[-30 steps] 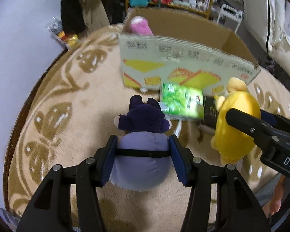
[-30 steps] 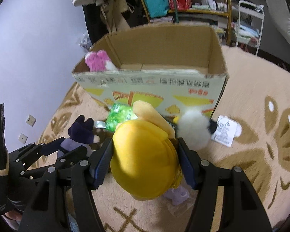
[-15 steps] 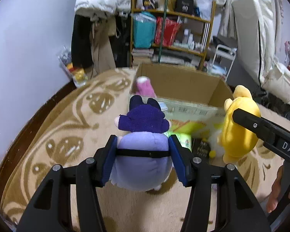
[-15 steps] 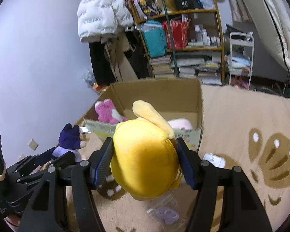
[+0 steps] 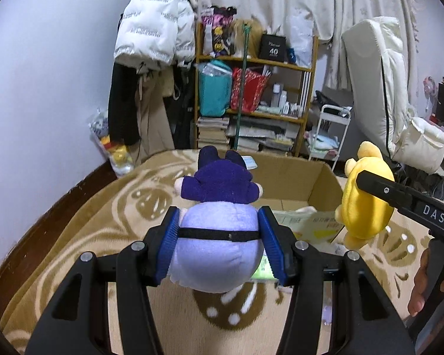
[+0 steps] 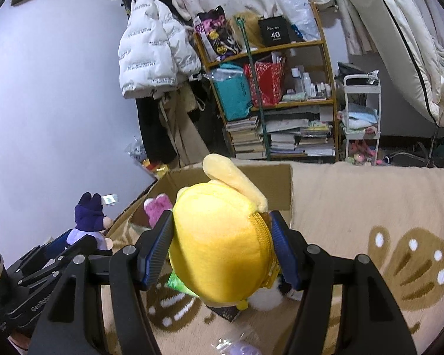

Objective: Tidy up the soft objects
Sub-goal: 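Lift the yellow and purple-white plushes and carry them over the box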

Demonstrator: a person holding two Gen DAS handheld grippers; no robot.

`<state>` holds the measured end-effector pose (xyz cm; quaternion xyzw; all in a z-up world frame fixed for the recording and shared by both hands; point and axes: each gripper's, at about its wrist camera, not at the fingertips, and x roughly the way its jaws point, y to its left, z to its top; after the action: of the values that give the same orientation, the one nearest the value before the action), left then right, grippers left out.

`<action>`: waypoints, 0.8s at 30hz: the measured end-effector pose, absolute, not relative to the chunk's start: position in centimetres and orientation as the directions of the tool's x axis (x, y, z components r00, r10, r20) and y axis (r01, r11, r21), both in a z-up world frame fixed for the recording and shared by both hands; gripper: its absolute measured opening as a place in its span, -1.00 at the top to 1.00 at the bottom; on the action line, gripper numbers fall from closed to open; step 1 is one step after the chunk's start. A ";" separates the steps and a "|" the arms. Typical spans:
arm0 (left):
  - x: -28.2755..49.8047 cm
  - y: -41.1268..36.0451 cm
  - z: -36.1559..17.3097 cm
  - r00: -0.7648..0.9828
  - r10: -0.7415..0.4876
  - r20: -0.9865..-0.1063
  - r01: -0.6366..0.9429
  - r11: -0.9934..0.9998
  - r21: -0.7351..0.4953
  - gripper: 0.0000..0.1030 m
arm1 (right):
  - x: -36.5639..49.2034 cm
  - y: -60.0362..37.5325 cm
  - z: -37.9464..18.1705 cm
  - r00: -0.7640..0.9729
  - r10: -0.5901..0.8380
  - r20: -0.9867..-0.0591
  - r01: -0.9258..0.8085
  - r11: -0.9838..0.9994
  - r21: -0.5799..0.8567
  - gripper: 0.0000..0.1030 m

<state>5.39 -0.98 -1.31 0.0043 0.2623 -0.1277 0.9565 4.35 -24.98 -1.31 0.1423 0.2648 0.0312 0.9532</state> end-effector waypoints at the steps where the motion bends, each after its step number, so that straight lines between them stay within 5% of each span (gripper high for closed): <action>1: 5.5 -1.1 -1.2 0.832 -0.244 -0.499 0.250 0.967 -0.056 -0.02 | 4.5 -25.1 -1.3 0.860 0.132 -0.493 0.017 0.958 0.287 -0.32; 24: 11.5 -5.4 0.4 0.876 -0.259 -0.407 0.299 0.953 0.038 -0.03 | 8.1 -27.4 -1.4 0.890 0.136 -0.434 -0.008 0.959 0.284 -0.33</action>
<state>11.49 -5.42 0.41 0.0500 0.2029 -0.1443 0.9672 8.08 -27.37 -1.45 0.1384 0.2311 0.0374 0.9623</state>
